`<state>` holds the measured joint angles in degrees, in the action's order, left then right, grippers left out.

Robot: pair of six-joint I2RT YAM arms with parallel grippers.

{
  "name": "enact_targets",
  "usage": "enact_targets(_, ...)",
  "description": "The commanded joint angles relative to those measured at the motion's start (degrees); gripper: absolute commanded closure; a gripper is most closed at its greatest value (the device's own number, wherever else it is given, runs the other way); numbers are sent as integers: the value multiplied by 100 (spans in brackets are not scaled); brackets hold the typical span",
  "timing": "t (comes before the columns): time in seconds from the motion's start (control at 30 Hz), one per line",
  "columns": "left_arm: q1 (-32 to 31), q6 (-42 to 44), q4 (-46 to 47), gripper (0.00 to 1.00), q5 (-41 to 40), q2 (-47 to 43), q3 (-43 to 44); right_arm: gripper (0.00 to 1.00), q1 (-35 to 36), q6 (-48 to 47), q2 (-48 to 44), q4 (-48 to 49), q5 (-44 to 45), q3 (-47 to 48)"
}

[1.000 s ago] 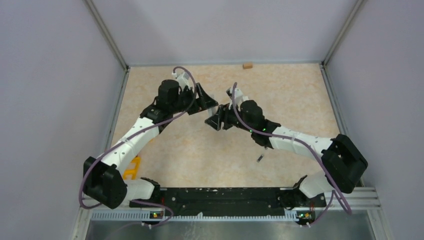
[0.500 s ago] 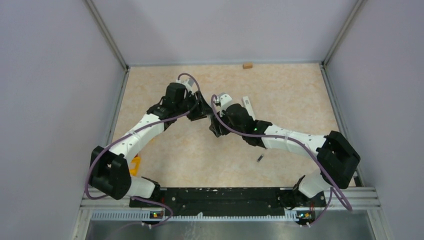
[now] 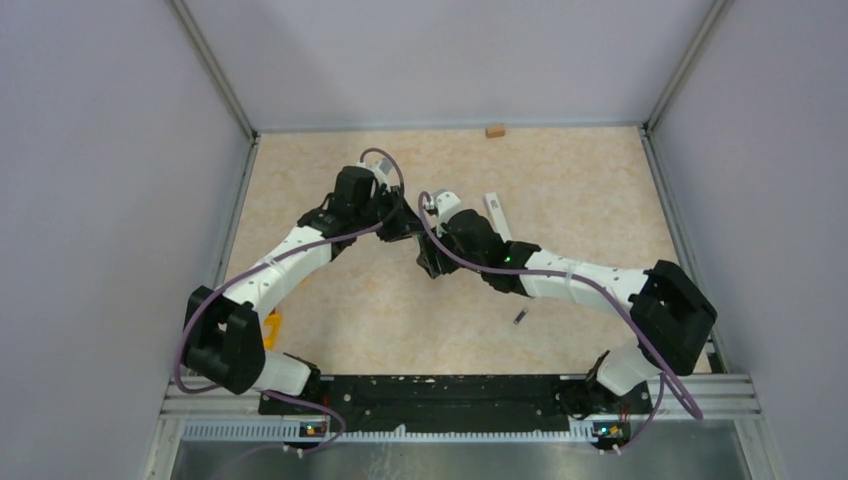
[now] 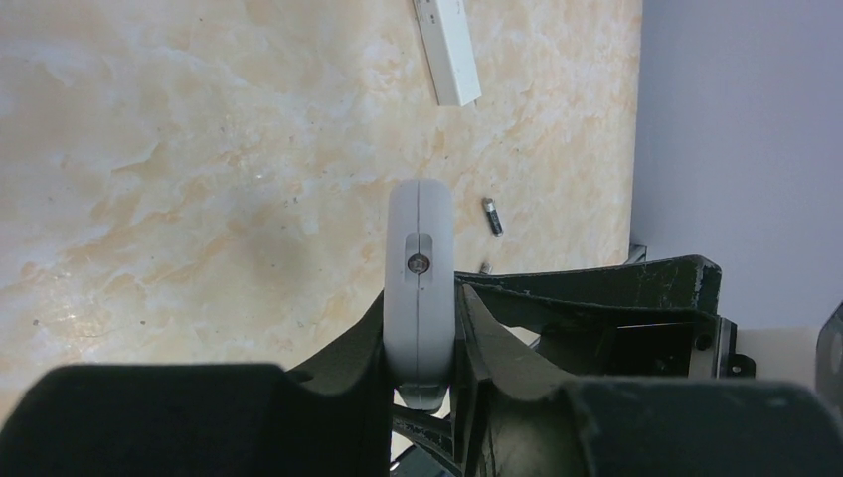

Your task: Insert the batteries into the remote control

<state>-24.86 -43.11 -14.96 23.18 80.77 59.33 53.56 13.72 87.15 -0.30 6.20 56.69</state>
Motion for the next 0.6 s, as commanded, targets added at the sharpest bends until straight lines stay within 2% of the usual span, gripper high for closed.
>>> enact_targets(0.0, 104, 167, 339, 100, 7, -42, -71, 46, 36, 439, -205, 278, 22, 59)
enact_targets(0.1, 241, 209, 435, 100, 164, -57, -76, 27, -109, 817, -527, 525, -136, -249)
enact_targets(0.17, 334, 250, 520, 100, 244, -91, -101, 20, -316, 1134, -782, 780, -440, -519)
enact_targets(0.37, 551, 334, 668, 100, 348, -259, -163, 17, -1007, 2228, -1507, 1724, -1749, -1311)
enact_targets(0.57, 632, 10, 1092, 100, 762, -361, -237, 17, -1167, 3604, -1904, 2423, -1829, -1734)
